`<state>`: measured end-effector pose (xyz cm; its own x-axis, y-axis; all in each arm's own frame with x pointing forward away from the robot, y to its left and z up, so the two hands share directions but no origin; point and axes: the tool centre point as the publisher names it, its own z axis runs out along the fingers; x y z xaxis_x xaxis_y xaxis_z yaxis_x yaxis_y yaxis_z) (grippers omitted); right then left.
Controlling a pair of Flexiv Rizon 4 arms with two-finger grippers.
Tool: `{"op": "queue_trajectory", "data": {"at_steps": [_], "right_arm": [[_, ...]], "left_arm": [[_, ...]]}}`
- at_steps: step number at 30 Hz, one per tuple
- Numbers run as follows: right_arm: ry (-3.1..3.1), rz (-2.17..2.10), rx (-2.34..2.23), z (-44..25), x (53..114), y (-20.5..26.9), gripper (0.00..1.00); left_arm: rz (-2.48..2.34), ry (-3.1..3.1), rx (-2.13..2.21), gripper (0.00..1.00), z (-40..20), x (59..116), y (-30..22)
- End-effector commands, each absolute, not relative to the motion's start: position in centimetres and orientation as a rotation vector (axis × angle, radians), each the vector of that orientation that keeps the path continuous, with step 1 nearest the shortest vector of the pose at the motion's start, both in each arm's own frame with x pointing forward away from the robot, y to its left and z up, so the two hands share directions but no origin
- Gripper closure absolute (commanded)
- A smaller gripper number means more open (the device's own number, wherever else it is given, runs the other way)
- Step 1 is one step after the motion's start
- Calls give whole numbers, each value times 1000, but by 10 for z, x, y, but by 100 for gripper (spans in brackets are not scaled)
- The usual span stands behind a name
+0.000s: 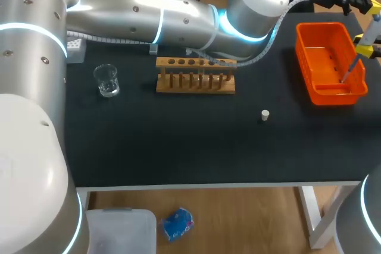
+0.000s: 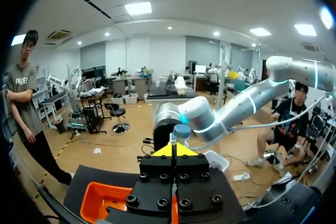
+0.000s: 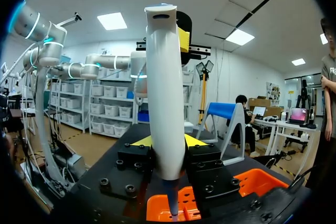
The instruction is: Invert the test tube, pick up the pipette, mount the tip to pipette, aspirate from beaker and dispense into the tube, eject the tip, return the pipette, and cap with the stopper.
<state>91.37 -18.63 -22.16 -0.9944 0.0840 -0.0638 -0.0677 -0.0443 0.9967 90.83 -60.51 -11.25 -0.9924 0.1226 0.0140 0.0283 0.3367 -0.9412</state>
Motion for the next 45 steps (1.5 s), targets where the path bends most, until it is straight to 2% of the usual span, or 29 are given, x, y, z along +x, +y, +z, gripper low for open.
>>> {"op": "queue_trajectory", "data": {"at_steps": [1,29,45], "right_arm": [[2099,2202,11,-212,917,-187,100],[2099,2202,11,-212,917,-187,100],[2099,2202,11,-212,917,-187,100]], "left_arm": [[1736,-2504,-151,100,-124,910,-610],[1699,-2493,-118,100,-139,910,-609],[1763,-2521,-171,100,-96,911,-605]]}}
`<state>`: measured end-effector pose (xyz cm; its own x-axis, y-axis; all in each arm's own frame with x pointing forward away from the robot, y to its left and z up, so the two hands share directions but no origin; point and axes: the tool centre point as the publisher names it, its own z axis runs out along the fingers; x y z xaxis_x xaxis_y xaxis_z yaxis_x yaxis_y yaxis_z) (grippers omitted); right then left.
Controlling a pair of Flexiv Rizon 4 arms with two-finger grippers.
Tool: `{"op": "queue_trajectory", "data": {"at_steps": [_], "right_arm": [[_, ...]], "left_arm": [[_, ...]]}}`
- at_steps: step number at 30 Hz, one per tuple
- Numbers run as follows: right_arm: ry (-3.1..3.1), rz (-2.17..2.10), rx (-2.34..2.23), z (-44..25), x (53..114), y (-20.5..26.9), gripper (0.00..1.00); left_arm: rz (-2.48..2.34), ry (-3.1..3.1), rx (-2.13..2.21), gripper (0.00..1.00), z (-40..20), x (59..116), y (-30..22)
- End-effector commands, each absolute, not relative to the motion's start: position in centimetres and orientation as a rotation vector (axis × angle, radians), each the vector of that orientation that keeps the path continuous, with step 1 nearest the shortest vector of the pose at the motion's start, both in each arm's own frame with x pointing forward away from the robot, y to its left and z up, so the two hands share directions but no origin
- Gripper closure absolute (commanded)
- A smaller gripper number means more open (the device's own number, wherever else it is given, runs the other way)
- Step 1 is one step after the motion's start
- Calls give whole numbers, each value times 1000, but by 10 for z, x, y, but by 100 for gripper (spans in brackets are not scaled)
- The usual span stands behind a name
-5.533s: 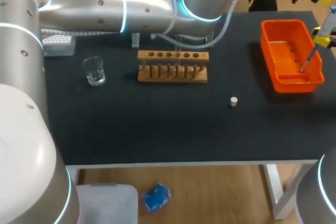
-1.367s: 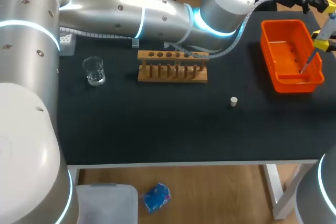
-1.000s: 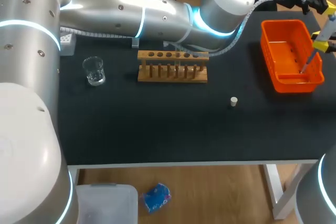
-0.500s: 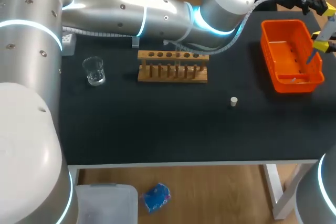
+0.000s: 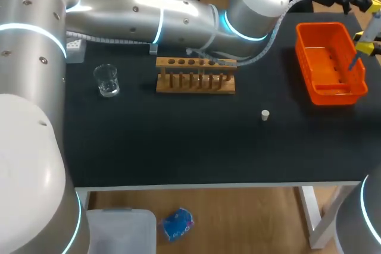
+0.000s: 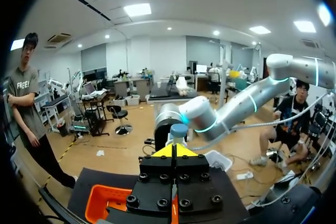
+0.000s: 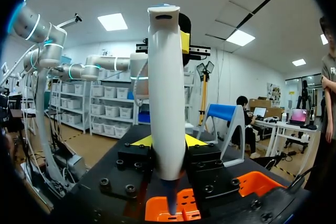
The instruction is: Invert the test tube, pick up the pipette, mount the tip to pipette, aspirate from beaker and dispense into the tube, eject the tip, return the pipette, and cap with the stopper.
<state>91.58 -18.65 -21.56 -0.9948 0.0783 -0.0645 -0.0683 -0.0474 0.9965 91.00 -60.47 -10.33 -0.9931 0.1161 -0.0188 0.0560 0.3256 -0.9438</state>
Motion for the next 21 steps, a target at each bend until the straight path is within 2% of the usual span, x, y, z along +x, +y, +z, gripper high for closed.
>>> {"op": "queue_trajectory", "data": {"at_steps": [1,2,3,4,5,6,21], "right_arm": [[2099,2202,11,-212,917,-187,100],[2099,2202,11,-212,917,-187,100],[2099,2202,11,-212,917,-187,100],[2099,2202,11,-212,917,-187,100],[2099,2202,11,-212,917,-187,100],[2099,2202,11,-212,917,-187,100],[2099,2202,11,-212,917,-187,100]], "left_arm": [[1758,-2526,-184,99,-93,911,-606],[1757,-2527,-188,68,-90,911,-605],[1755,-2528,-194,55,-87,911,-605],[1747,-2538,-201,46,-84,912,-604],[1746,-2539,-204,11,-82,912,-603],[1745,-2539,-206,0,-79,913,-602],[1598,-2592,-230,0,-68,900,-552]]}}
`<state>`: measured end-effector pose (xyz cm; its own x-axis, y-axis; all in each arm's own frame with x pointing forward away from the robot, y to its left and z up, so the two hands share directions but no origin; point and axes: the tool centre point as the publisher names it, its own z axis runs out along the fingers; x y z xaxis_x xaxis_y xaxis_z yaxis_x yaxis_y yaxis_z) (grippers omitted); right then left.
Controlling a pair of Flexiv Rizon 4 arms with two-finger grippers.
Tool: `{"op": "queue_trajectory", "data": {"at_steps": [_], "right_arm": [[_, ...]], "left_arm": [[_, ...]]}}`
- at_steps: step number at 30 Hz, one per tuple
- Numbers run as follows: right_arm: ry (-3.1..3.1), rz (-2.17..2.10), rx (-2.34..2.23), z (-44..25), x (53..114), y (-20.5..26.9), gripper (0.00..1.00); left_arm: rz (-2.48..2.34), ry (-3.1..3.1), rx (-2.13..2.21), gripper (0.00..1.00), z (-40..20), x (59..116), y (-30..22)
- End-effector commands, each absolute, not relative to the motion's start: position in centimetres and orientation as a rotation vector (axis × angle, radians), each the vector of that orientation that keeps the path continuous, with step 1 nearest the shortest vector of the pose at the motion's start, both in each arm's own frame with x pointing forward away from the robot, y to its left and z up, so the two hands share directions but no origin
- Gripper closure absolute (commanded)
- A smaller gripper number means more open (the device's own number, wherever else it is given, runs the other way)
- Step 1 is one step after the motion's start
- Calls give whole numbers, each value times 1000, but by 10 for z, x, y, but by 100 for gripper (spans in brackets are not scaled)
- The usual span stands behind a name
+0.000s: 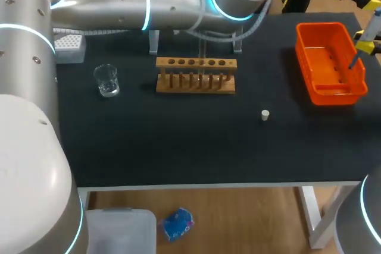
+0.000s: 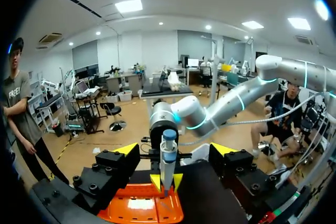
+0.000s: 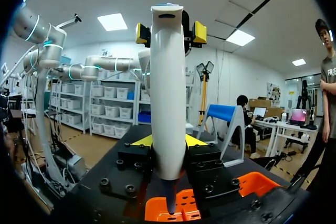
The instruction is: Invert the test tube, pick up the pipette, mount the tip to pipette, aspirate from beaker and dispense into the tube, eject the tip, return the pipette, and cap with the stopper.
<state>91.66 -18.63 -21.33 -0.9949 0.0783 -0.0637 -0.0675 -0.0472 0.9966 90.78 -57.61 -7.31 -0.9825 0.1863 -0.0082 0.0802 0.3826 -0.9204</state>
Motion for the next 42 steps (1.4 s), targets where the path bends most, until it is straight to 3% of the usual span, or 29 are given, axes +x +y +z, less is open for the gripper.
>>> {"op": "queue_trajectory", "data": {"at_steps": [1,21,34,42], "right_arm": [[2099,2202,11,-212,917,-187,100],[2099,2202,11,-212,917,-187,100],[2099,2202,11,-212,917,-187,100],[2099,2202,11,-212,917,-187,100]], "left_arm": [[1595,-2600,-201,0,-70,897,-546],[1613,-2614,-185,0,-76,889,-530],[1856,-2612,22,0,-135,828,-442],[1914,-2571,13,0,-163,806,-414]]}}
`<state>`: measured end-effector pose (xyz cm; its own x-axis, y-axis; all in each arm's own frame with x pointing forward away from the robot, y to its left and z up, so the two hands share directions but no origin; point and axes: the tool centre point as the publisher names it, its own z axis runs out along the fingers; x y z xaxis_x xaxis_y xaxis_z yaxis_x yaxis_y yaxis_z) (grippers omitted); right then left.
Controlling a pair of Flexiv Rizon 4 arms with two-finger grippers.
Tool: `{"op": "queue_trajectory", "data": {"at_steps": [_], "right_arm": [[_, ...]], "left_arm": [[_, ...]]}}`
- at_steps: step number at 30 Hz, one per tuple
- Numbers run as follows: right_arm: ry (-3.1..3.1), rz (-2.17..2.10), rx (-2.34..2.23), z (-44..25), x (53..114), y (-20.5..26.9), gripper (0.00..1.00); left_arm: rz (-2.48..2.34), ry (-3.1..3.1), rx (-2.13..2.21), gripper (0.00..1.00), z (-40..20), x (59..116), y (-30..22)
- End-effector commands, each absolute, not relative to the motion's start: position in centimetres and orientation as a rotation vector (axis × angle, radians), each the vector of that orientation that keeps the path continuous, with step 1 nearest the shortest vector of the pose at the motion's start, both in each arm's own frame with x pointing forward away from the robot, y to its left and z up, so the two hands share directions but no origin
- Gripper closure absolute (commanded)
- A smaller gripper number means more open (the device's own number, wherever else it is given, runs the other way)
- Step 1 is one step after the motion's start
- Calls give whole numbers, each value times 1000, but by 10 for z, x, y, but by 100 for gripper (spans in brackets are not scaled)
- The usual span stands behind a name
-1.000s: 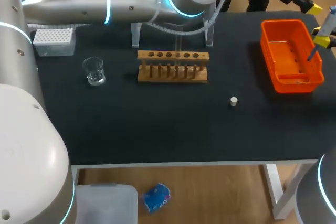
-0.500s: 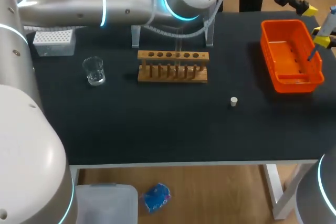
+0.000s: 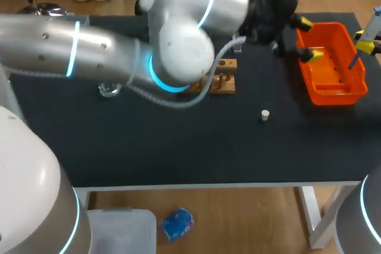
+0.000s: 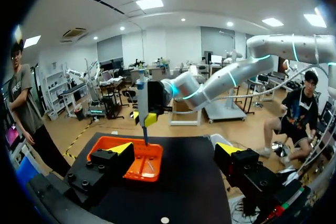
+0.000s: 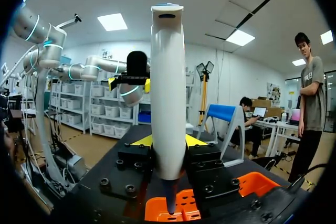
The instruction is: Invert the test tube, pick up the pipette, mount the tip to pipette, aspirate from beaker and dispense into the tube, eject the tip, return the pipette, and cap with the stopper.
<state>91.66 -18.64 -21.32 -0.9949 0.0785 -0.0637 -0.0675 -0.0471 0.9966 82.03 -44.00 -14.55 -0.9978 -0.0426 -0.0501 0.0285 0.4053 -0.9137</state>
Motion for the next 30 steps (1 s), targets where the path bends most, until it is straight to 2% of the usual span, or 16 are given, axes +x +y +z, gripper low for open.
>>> {"op": "queue_trajectory", "data": {"at_steps": [1,9,22,30], "right_arm": [[2099,2202,11,-212,917,-187,100],[2132,2160,15,-194,889,-162,100],[2252,2264,-96,-214,829,-59,100],[2252,2264,-96,-214,829,-59,100]], "left_arm": [[-1842,2472,-13,0,-168,805,-411],[-1894,2442,-33,0,-186,808,-392],[-1896,2398,-43,0,-187,807,-382],[-1896,2398,-43,0,-187,807,-382]]}}
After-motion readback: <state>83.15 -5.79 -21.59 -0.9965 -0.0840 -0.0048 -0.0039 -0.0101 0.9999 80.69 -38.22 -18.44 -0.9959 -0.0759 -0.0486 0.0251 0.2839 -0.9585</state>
